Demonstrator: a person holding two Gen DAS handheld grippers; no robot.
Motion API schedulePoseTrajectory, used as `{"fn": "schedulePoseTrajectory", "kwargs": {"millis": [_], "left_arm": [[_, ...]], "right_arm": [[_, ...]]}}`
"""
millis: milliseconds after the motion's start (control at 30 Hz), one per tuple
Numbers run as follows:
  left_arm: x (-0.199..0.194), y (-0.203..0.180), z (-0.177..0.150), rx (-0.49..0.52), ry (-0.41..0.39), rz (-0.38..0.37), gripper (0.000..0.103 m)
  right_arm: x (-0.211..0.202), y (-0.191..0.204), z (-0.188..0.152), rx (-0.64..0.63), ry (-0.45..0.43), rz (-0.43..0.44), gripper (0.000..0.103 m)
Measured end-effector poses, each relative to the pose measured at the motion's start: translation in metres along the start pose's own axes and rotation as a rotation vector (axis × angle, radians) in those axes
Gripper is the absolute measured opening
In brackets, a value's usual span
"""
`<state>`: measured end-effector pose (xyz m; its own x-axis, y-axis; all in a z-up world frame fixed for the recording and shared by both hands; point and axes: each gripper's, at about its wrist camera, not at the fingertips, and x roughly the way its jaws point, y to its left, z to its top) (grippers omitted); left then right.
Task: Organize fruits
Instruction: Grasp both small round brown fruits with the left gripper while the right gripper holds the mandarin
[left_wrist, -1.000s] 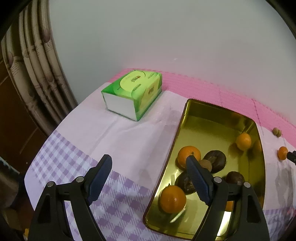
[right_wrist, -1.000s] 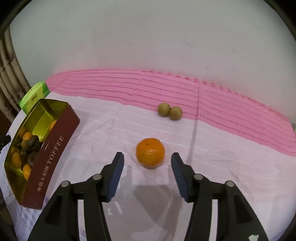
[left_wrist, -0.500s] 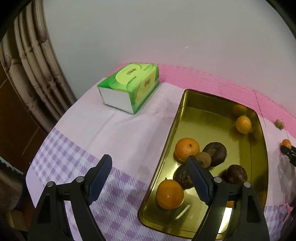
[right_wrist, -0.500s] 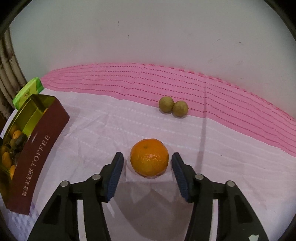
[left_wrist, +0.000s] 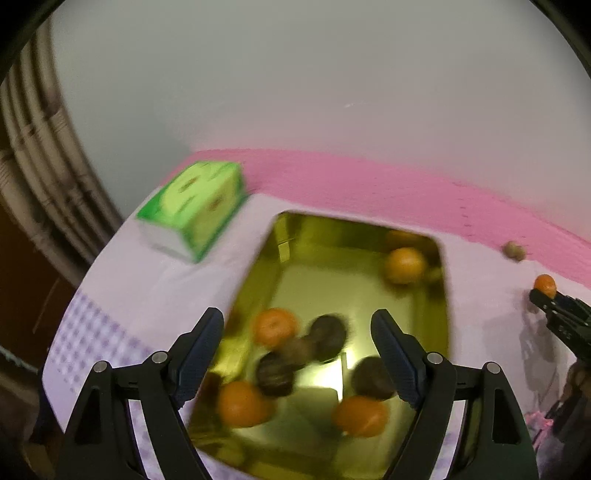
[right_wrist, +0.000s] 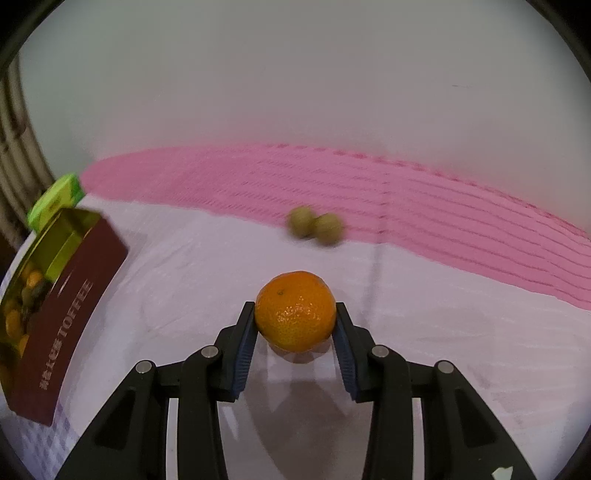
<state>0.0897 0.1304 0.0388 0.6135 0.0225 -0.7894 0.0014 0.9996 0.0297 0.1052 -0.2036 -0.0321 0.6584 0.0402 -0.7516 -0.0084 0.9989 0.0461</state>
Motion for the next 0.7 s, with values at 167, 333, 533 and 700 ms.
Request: {"fn": "schedulePoseTrajectory", "kwargs": {"millis": [167,333,533,700], "left_arm": [[0.008,-0.061,0.022,0.083,-0.001,-0.070,0.082],[0.027,-0.126,0.045,0.139,-0.005,-0.131,0.082],[0.057,-0.204,0.059,0.247,-0.016,-0.125,0.082],[0.077,-0.259,0.060,0.347,-0.011,-0.166,0.082]], "right_arm": [[0.000,-0.041,0.002,0.035,0.005,-0.066,0.037],[0.004,-0.067,0.000,0.063,0.014,-0.082,0.037],[0.011,-0.080,0.005,0.013,0.012,-0.110,0.037],[0.014,-0.088,0.000,0.009,0.019,-0.101,0.037]]}}
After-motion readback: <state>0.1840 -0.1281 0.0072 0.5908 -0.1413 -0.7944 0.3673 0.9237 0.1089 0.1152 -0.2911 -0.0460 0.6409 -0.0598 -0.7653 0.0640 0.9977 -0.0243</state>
